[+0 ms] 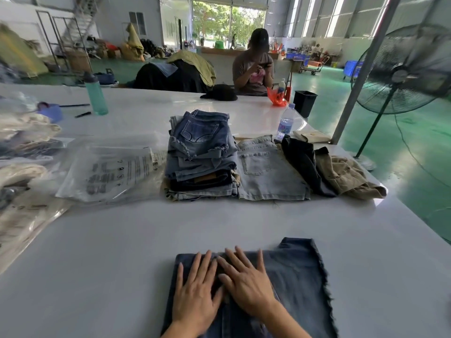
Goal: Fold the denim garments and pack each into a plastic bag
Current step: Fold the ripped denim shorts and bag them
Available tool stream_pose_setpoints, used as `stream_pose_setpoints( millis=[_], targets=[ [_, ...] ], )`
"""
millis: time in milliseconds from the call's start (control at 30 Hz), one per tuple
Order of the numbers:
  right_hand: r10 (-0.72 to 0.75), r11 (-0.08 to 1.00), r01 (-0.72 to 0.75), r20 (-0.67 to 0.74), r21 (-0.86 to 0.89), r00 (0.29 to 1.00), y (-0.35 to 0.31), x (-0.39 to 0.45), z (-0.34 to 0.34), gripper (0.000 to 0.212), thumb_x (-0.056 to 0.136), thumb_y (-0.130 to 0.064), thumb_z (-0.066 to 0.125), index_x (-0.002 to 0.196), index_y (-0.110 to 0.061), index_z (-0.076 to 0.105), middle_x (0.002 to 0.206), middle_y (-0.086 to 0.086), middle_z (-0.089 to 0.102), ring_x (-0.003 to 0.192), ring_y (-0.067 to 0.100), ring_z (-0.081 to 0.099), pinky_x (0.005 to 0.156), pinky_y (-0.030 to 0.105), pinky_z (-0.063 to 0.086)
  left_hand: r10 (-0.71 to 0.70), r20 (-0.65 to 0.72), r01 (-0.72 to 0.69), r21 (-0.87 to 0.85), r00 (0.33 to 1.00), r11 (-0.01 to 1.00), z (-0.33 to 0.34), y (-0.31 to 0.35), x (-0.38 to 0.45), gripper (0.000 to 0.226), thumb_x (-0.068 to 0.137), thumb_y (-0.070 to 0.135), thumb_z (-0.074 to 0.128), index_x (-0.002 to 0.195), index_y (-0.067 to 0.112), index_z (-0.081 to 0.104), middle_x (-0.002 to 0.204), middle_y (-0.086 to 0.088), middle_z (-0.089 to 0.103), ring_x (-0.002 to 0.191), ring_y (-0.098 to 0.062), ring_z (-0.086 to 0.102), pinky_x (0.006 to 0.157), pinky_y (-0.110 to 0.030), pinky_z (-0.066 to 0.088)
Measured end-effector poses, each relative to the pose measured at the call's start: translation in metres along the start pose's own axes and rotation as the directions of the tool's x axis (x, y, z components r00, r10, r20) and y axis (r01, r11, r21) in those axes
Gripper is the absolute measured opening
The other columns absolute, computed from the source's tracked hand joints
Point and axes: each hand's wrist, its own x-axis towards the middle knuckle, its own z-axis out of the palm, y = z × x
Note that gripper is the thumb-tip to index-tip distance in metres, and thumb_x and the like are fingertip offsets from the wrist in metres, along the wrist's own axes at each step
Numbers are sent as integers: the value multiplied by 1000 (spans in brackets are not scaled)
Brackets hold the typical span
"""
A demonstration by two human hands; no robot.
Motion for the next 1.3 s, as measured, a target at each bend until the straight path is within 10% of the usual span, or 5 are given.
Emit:
stream_pose_setpoints(
  millis=[267, 500, 667, 833, 1300],
  targets=[
    [678, 726, -688, 175, -2, 714, 139, -19, -32, 60, 97, -59, 11, 152, -37, 1, 160, -7, -9, 146, 18, -14, 113, 62, -6, -14, 104, 8, 55, 994, 998, 3, -6, -2, 62, 84, 54, 34, 125, 19, 62, 136, 0, 54, 144, -16, 15, 108, -46, 7],
    [231, 970, -219, 129, -101, 964, 71, -91, -5, 58, 95, -62, 16, 147, -37, 21, 155, -11, 13, 141, 7, -25, 113, 47, 3, 21, 196, -41, 99, 980, 994, -12, -5, -3, 59, 87, 58, 39, 133, 24, 56, 144, 1, 45, 134, -23, 41, 109, -45, 1],
    [764, 635, -770, 196, -64, 614, 111, -121, -22, 67, 91, -65, 6, 150, -37, -10, 135, -21, -43, 139, 14, -31, 108, 70, -2, 13, 113, -16, 29, 993, 999, -22, 1, -15, 70, 85, 61, 30, 139, 18, 44, 149, -5, 36, 146, -23, -2, 110, -51, 1],
    [309, 950, -313, 128, 15, 943, -3, -116, -10, 65, 94, -63, 4, 143, -35, 36, 157, -11, 15, 145, 11, -4, 107, 66, 3, 119, 229, -128, 27, 966, 991, -16, 6, -46, 69, 78, 67, 33, 126, 26, 61, 137, -1, 53, 143, -21, 10, 106, -54, 7],
    [362, 924, -382, 253, 31, 897, 1, -46, -2, 58, 94, -63, 15, 149, -45, 4, 159, -13, -10, 144, 15, -22, 102, 71, -15, 105, 344, -125, 36, 933, 992, -2, -12, -38, 71, 86, 72, 17, 149, 42, 1, 150, 10, -28, 135, -23, -35, 103, -54, -27]
  ],
)
